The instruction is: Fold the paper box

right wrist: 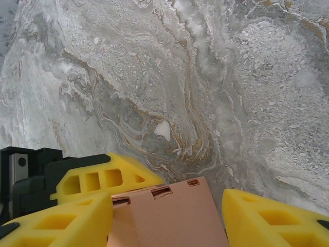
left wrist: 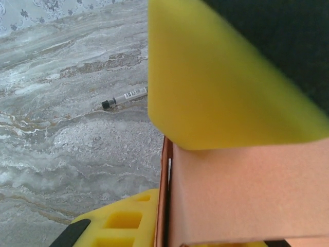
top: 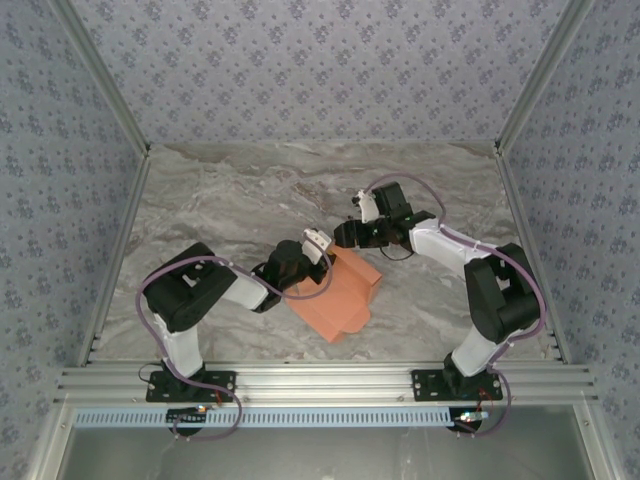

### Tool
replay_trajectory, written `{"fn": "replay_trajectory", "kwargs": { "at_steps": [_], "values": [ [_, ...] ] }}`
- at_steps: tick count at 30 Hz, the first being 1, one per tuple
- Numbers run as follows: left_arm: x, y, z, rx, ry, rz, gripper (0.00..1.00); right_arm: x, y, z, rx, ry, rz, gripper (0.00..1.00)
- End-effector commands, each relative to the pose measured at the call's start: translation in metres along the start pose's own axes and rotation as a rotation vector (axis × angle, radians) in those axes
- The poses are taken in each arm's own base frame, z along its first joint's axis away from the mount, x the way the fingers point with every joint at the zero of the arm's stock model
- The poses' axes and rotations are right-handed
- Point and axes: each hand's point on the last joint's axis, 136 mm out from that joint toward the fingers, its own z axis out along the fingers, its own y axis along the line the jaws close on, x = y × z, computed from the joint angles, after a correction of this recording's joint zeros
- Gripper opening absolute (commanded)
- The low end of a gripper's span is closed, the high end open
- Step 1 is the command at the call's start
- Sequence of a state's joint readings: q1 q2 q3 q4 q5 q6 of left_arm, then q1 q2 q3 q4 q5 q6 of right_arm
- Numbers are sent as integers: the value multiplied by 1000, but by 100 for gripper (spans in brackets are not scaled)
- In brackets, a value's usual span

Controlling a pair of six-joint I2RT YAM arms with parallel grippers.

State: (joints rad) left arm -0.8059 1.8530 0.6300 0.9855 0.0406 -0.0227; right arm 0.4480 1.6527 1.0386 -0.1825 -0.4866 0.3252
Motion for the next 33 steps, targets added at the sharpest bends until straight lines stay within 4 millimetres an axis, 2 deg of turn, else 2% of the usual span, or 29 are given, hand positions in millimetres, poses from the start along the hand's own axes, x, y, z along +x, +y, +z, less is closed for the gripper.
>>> {"fn": "replay_trajectory", "kwargs": {
  "at_steps": [1,9,20,25,33],
  "values": [
    [2,-1,1,9,-7,6,17,13,-6,9,20,42,18,59],
    [12,0,-5,1,14,-1,26,27,-12,14,88,75,-2,58],
    [15,5,-10,10,13,-26,27,43,-30,12,258,101,-62,57],
    [12,5,-12,31,9,-33,28,41,-27,6,280,87,-91,57],
    [4,-1,-4,77,11,-19,25,27,-9,1,207,53,-91,58]
  ]
}}
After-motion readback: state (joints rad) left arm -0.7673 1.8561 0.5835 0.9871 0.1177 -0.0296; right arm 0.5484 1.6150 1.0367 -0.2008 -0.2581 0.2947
